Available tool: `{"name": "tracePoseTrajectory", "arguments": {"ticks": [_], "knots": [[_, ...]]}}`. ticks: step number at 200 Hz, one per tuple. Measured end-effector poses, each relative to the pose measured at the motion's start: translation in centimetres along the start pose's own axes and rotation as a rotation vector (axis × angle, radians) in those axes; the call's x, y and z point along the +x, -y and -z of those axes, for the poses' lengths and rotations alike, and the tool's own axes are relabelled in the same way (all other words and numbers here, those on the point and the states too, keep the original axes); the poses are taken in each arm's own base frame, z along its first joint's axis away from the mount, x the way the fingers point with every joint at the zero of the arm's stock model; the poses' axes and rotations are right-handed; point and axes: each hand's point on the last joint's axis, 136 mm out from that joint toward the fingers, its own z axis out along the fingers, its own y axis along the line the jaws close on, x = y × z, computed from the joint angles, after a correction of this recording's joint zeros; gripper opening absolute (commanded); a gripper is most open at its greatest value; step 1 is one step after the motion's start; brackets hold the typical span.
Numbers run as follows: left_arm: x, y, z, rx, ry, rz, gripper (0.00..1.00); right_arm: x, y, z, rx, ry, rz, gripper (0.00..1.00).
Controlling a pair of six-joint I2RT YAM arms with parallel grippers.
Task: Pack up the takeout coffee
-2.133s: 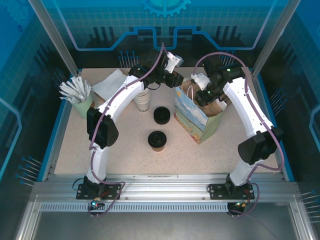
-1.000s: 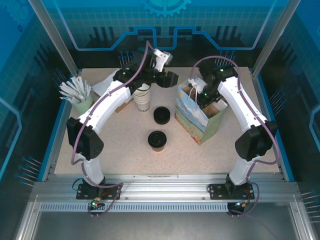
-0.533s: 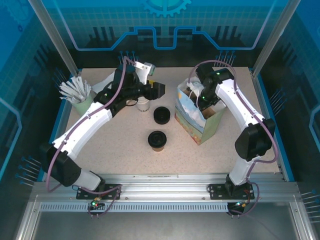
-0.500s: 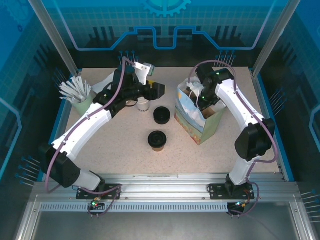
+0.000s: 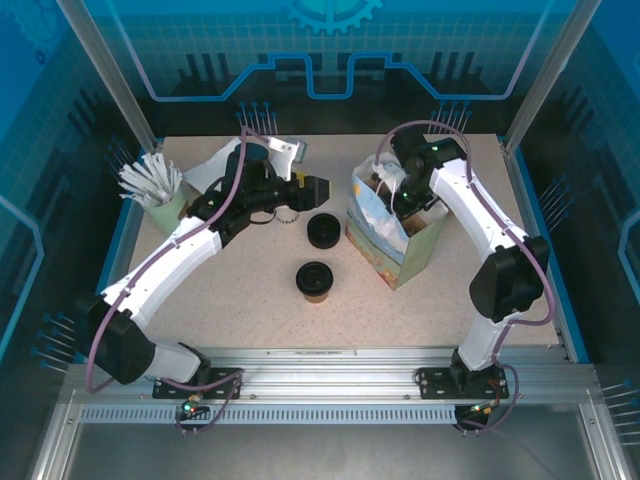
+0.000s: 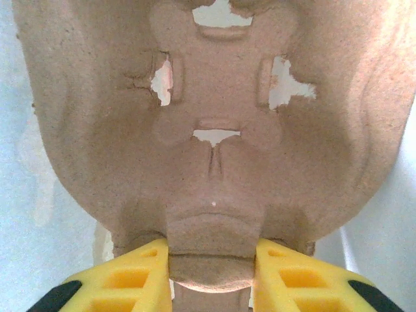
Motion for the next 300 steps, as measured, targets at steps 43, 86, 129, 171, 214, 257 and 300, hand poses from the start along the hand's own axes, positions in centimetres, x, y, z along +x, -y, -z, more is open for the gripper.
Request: {"name": "tracePoseTrajectory", "arguments": {"ticks": [43,86,129,171,214,257,300], "knots": [[2.1,7.6,-1.3,0.170,-0.055,-0.052,0.64,0.0,0.0,0.0,0.000,0.002,0.000,0.31],[0.9,12.0,-3.4,0.258,-0.054,-0.100,0.58,0.0,0.0,0.0,0.000,0.002,0.000,0.31],[1.3,11.9,-6.6,0.257,-0.092,-0.095,0.51,0.0,0.0,0.0,0.000,0.002,0.000,0.31],[1.5,11.7,-8.4,0.253,-0.113,-0.090,0.36,-0.1,0.0,0.1,0.000,0.002,0.000,0.31],[1.1,12.0,-8.8,0.258,-0.108,-0.096,0.11,-0.1,0.0,0.1,0.001,0.003,0.000,0.31],[1.7,11.7,-8.2,0.253,-0.115,-0.099,0.04,-0.1,0.2,0.2,0.004,0.007,-0.004,0.31],[2.4,11.3,-6.3,0.236,-0.109,-0.102,0.03,-0.3,0.5,0.6,0.003,0.016,-0.012,0.31]]}}
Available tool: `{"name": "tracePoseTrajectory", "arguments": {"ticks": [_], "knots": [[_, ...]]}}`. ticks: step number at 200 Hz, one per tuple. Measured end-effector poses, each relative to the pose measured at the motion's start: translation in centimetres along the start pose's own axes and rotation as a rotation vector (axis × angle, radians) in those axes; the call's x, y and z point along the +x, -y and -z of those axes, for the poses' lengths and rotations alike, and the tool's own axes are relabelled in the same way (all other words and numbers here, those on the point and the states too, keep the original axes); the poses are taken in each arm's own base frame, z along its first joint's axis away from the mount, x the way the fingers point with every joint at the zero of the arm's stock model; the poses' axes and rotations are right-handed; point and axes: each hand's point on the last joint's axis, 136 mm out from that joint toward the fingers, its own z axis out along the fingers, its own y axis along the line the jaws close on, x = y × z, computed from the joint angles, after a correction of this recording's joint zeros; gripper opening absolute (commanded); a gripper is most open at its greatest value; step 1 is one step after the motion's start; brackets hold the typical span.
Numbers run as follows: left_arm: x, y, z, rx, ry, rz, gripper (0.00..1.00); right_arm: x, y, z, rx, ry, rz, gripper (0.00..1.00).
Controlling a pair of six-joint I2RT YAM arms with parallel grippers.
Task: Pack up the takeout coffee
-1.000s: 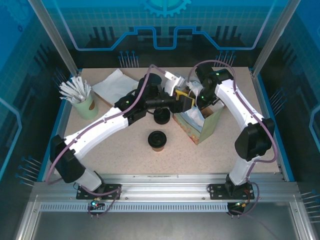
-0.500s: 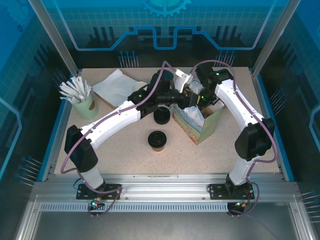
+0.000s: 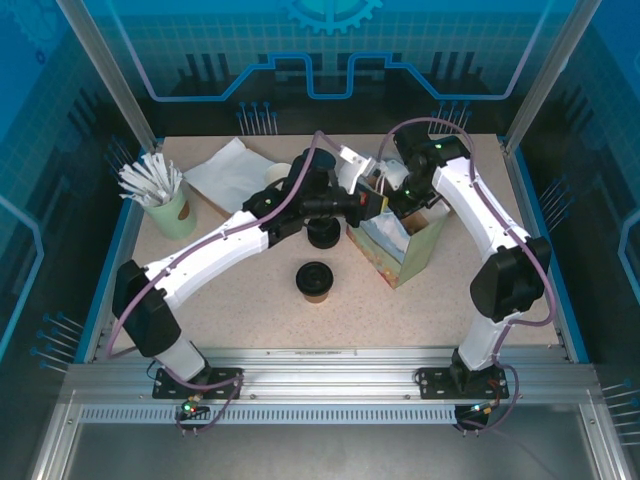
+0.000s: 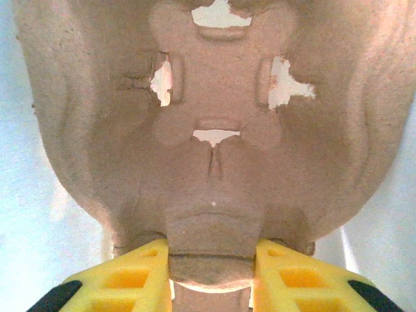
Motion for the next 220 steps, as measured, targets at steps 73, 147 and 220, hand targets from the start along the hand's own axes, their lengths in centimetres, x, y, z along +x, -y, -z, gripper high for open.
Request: {"name": "tracePoseTrajectory", "arguments": {"ticks": [73,147,220], "knots": [[1.2,-0.5,1.2,-0.034,-0.003,0.002,0.05,0.0,0.1,0.1,0.002,0.000,-0.001,0.31],[1.8,-0.9,1.0,-0.044,-0.011,0.006,0.07,0.6,0.7,-0.5,0.040,-0.031,-0.002,0.31],[1.8,-1.0,0.9,-0.042,-0.004,0.003,0.10,1.3,0.6,-2.2,0.044,-0.075,-0.006,0.31]]}}
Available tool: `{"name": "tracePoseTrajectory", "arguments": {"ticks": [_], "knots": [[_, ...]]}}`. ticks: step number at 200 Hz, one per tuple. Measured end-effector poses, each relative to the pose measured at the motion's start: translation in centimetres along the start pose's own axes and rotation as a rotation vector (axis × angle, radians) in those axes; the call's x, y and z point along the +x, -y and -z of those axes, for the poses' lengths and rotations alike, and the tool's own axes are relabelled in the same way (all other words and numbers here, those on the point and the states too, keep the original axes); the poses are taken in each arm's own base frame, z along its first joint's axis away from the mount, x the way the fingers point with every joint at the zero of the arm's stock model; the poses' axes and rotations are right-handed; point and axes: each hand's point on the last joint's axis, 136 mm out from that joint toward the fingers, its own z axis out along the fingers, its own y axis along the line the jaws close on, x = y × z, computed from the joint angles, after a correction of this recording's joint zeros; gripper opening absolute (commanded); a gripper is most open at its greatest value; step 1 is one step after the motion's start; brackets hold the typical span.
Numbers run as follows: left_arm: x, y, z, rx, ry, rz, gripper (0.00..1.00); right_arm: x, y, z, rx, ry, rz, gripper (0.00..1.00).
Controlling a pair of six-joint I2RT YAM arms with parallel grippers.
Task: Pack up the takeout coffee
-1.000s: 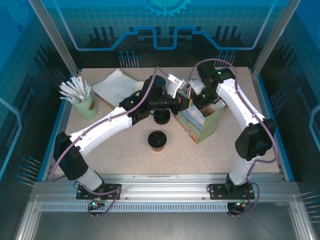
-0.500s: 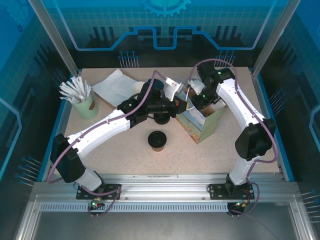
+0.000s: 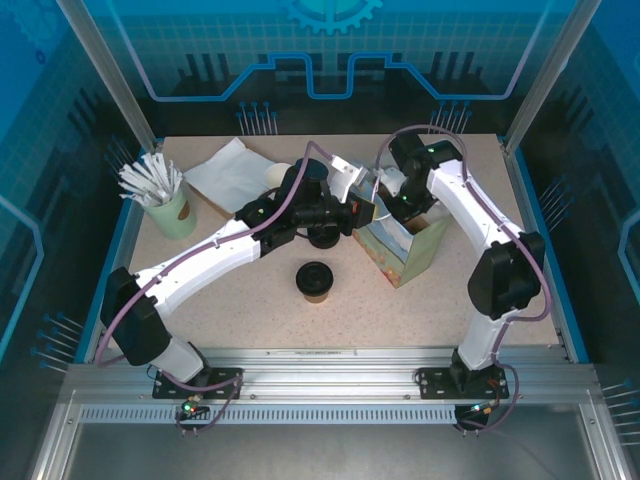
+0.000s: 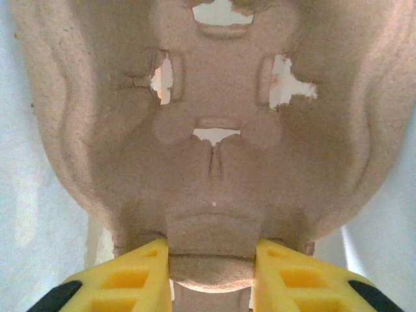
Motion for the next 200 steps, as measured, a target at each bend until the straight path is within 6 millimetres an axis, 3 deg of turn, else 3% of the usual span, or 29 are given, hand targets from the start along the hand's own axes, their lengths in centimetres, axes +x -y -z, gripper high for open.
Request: {"name": "tracePoseTrajectory", "arguments": {"ticks": [77,111,152,178,200], "knots": [[-0.1,-0.3,0.0,-0.015,0.004,-0.002,0.19,0.6,-0.9,-2.9,-0.006,-0.036,-0.026,0.31],[-0.1,-0.5,0.0,-0.027,0.008,-0.007,0.30,0.4,-0.9,-3.6,-0.005,-0.029,-0.031,0.32],[-0.3,-0.9,0.4,-0.063,0.015,-0.033,0.52,0.6,-0.9,-4.7,-0.007,-0.032,-0.030,0.32],[-0.9,-1.0,1.8,-0.101,0.037,-0.066,0.64,0.7,-0.9,-5.6,-0.010,-0.032,-0.030,0.34],[-1.3,-1.0,3.6,-0.128,0.067,-0.086,0.67,0.8,-0.9,-6.6,-0.011,-0.035,-0.023,0.35]]}}
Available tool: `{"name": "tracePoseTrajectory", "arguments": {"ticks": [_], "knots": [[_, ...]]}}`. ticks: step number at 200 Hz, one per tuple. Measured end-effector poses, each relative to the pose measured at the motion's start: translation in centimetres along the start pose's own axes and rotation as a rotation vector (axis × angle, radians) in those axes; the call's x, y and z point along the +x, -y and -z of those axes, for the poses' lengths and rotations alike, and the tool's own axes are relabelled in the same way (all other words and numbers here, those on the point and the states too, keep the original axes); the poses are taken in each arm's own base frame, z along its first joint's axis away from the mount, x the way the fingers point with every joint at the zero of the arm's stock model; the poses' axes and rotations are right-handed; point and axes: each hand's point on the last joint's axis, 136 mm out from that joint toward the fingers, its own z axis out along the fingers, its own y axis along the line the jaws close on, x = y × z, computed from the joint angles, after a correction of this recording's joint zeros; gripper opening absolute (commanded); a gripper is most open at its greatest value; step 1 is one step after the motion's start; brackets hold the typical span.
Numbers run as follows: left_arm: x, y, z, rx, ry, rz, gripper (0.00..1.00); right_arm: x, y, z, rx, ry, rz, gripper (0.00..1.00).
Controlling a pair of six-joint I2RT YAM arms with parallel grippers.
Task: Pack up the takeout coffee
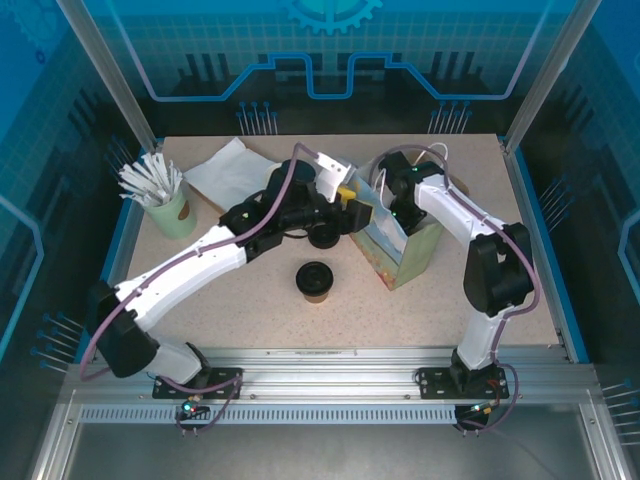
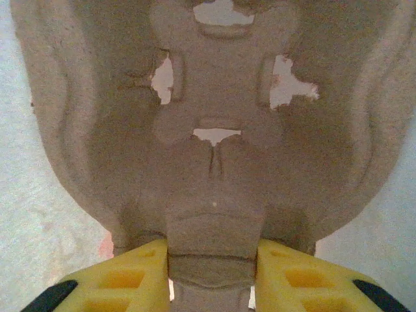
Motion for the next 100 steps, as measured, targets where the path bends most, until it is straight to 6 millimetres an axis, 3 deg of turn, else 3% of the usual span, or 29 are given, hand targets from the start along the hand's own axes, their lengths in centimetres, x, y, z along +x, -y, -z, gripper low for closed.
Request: {"name": "tracePoseTrajectory", "arguments": {"ticks": [48,100], "knots": [[0.6,-2.7,3.3,-0.079,0.036,0.023,0.68,0.2,0.1,-2.3,-0.001,-0.014,0.018,0.39],[3.0,-3.8,4.0,-0.110,0.017,0.072,0.68,0.6,0.2,-4.4,0.002,-0.016,0.026,0.46]]}}
